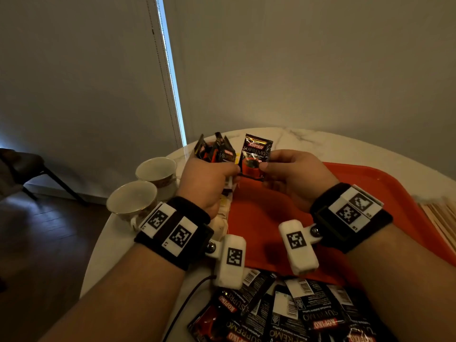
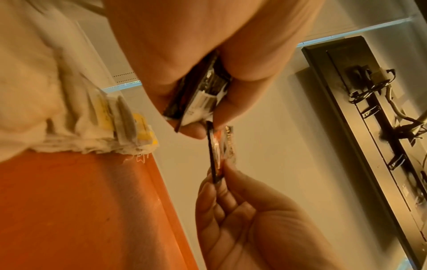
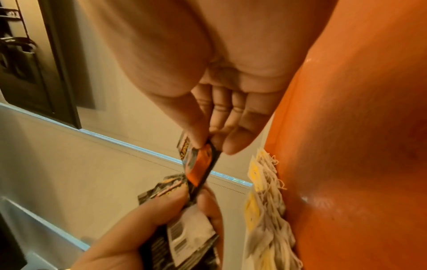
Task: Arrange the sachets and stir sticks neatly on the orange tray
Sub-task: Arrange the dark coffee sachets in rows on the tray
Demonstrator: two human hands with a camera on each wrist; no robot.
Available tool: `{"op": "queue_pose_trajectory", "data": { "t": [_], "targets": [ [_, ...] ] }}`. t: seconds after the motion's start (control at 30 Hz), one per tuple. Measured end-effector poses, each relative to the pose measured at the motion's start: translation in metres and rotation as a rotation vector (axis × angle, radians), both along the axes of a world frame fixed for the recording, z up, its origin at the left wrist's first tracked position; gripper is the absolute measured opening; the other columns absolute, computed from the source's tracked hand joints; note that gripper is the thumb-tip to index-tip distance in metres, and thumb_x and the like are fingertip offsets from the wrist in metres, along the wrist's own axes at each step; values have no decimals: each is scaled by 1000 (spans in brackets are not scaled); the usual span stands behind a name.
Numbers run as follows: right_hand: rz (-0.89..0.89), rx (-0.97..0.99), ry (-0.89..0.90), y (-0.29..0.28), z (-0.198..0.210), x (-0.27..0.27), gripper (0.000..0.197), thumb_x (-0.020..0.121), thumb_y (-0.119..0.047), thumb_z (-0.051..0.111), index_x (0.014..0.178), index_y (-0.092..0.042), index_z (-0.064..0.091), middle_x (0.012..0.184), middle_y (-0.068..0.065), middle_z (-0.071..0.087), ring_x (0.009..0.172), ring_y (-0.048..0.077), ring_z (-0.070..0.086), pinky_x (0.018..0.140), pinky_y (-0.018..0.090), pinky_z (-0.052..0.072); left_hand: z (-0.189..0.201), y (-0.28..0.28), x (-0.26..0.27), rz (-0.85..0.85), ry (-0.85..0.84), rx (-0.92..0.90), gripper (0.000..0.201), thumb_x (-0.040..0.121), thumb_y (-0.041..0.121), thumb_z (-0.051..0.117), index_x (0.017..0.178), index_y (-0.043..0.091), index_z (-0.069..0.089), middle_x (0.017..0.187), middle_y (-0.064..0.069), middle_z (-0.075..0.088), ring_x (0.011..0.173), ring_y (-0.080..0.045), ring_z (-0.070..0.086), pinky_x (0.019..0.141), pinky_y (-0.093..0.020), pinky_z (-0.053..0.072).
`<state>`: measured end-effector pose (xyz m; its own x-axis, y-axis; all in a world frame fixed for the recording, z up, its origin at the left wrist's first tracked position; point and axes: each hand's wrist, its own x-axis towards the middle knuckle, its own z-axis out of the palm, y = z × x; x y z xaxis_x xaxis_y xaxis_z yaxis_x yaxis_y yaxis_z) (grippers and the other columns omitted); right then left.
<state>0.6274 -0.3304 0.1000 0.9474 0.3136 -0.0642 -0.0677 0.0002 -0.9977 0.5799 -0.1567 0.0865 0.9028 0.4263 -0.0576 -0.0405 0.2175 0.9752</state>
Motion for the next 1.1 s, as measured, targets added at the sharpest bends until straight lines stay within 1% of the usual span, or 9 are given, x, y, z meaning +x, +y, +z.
{"op": "queue_pose_trajectory", "data": {
  "t": [0.1, 0.17, 0.23, 0.3, 0.53, 0.63, 0.73, 0.97, 1.1],
  "targets": [
    [-154, -20, 84, 4, -3, 19, 14, 87, 3, 73, 97, -4, 66, 83, 10, 71, 61, 15, 67, 55, 26, 57, 4, 4, 0, 105, -33, -81, 38, 82, -1, 76, 118, -4, 67, 98, -15, 77, 75, -20, 76, 67, -35, 61],
    [-195, -115, 145, 8, -9, 38, 14, 85, 1, 76, 94, -3, 66, 85, 13, 72, 62, 17, 69, 54, 28, 58, 7, 5, -1, 121, -50, -146, 47, 76, 4, 76, 121, -3, 67, 105, -16, 77, 80, -21, 78, 77, -45, 64],
    [-204, -260, 175, 13, -14, 58, 10, 85, -2, 77, 89, -4, 68, 90, 15, 74, 78, 25, 74, 75, 39, 64, 9, 5, -2, 124, -55, -180, 45, 78, 4, 74, 122, -2, 66, 102, -14, 78, 81, -21, 78, 84, -50, 64],
    [-201, -378, 204, 21, -14, 69, 9, 87, -3, 76, 93, -1, 70, 94, 16, 74, 93, 30, 74, 92, 46, 60, 8, 5, -1, 131, -49, -179, 43, 81, 4, 72, 123, -1, 66, 100, -13, 79, 81, -20, 78, 81, -45, 64],
    [-187, -572, 176, 35, -7, 90, 14, 88, -9, 78, 83, 0, 68, 88, 16, 77, 95, 28, 76, 94, 46, 59, 7, 9, 1, 116, -9, -201, 40, 83, 0, 70, 123, 3, 65, 104, -14, 78, 81, -20, 78, 76, -37, 61],
    [-166, -656, 146, 37, -4, 92, 15, 91, -16, 76, 90, -1, 72, 82, 9, 75, 77, 19, 73, 70, 32, 60, 7, 9, 1, 106, 1, -160, 34, 87, 2, 69, 120, 3, 66, 96, -10, 79, 82, -18, 78, 76, -36, 60],
    [-162, -755, 128, 37, -3, 92, 20, 94, -21, 73, 82, -6, 69, 74, 3, 69, 59, 12, 60, 49, 24, 42, 6, 9, 2, 95, 7, -151, 31, 88, 3, 68, 120, 3, 67, 94, -9, 79, 82, -18, 77, 74, -36, 59],
    [-179, -645, 170, 36, -11, 99, 20, 95, -18, 72, 80, -6, 68, 73, 7, 68, 61, 18, 61, 55, 28, 53, 6, 10, 2, 95, -4, -182, 34, 90, 1, 66, 124, 2, 64, 93, -11, 79, 77, -18, 77, 71, -34, 60],
    [-152, -455, 216, 25, -21, 102, 13, 94, -14, 71, 86, -4, 68, 87, 16, 73, 72, 23, 69, 77, 34, 61, 8, 7, 2, 79, -13, -248, 30, 92, 3, 64, 122, 3, 62, 95, -16, 76, 77, -21, 77, 71, -34, 64]
  ]
}}
